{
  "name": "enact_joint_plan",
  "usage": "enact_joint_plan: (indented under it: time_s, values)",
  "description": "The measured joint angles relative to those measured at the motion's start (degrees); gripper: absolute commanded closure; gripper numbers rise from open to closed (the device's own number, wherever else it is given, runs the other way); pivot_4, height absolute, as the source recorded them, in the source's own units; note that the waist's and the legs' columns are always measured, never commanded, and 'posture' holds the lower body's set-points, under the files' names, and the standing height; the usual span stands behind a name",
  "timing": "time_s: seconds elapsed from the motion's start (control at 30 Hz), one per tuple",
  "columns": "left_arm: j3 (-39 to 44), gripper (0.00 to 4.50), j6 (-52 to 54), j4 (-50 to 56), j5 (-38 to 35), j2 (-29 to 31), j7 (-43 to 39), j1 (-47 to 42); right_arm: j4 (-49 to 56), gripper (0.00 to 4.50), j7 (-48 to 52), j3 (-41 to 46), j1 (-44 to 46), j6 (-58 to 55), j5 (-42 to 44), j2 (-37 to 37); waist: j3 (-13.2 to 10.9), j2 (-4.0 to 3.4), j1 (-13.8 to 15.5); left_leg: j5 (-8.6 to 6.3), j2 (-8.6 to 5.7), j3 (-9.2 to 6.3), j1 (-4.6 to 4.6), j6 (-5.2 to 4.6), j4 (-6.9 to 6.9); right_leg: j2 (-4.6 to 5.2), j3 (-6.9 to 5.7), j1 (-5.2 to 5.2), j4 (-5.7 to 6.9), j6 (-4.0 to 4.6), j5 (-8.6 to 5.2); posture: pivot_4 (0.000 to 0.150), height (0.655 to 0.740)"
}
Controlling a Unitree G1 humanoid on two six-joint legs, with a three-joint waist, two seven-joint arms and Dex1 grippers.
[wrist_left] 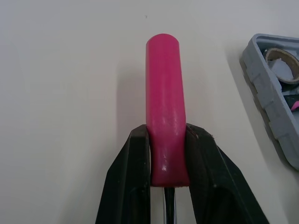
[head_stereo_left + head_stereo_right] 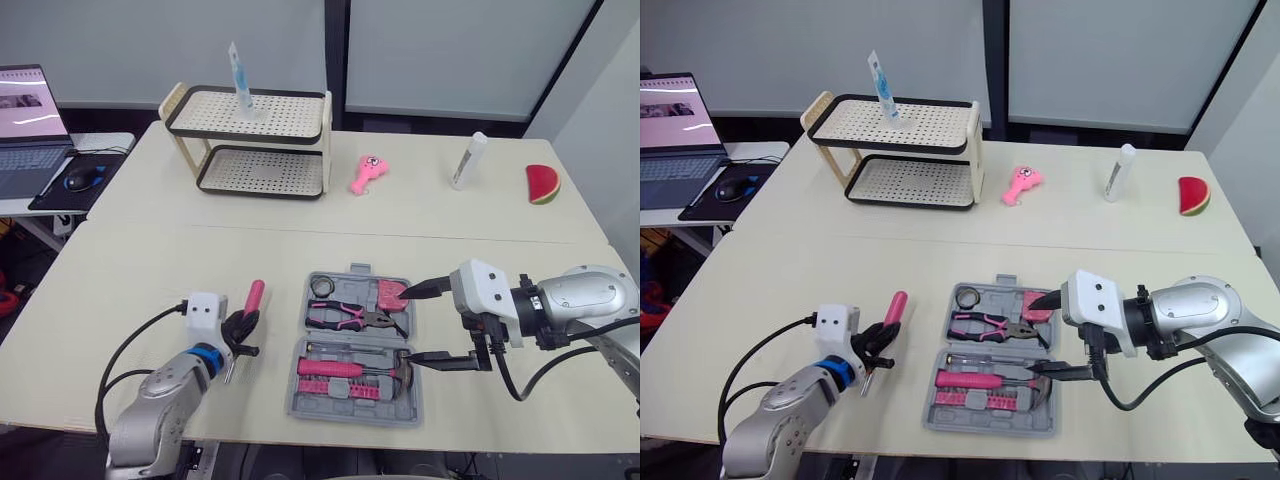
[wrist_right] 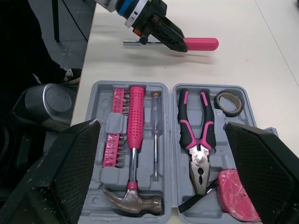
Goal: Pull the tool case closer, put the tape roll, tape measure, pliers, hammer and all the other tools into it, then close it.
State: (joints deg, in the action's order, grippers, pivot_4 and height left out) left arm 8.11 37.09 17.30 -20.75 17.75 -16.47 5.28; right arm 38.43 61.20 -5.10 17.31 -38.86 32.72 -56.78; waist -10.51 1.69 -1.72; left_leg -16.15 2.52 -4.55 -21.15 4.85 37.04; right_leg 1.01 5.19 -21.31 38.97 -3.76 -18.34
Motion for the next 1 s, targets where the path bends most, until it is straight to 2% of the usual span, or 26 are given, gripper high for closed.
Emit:
enact_joint_plan:
  time_s: [0.33,0.67,0.73,1.0]
  values:
    - [-3.09,3.87,-0.61,-1.32,3.89,-2.22,3.41,-0.51,-0.04,0.00,0.12,-0.01,0.00,0.00,-0.04,-0.54,0.00,0.00,0.05,0.00,-0.02,0.01,-0.01,0.00,0.00,0.00,0.00,0.00,-0.03,0.00,0.00,0.150,0.7350]
    - [-3.00,3.87,-2.61,-3.71,4.14,-2.54,3.23,-1.51,-0.02,0.00,-0.01,0.00,-0.06,-0.22,-0.01,-0.86,0.04,-0.10,0.05,0.00,-0.04,0.00,0.03,0.00,-0.01,0.00,0.02,0.02,-0.03,-0.01,0.00,0.150,0.7350]
    - [-2.93,3.13,-2.78,-3.76,4.09,-2.54,3.14,-1.45,-0.02,0.00,-0.04,0.00,-0.06,-0.22,-0.01,-0.86,0.04,-0.10,0.05,0.00,-0.04,0.00,0.02,0.00,-0.01,0.00,0.03,0.02,-0.04,-0.01,0.00,0.150,0.7350]
    - [-1.94,0.69,-2.60,-0.54,2.89,-0.48,0.27,1.93,0.08,0.00,-0.41,0.13,-0.39,-0.23,0.00,-0.85,0.04,-0.10,-0.09,0.00,-0.02,0.02,0.01,0.00,-0.05,0.00,0.06,-0.02,-0.05,0.00,-0.01,0.150,0.7350]
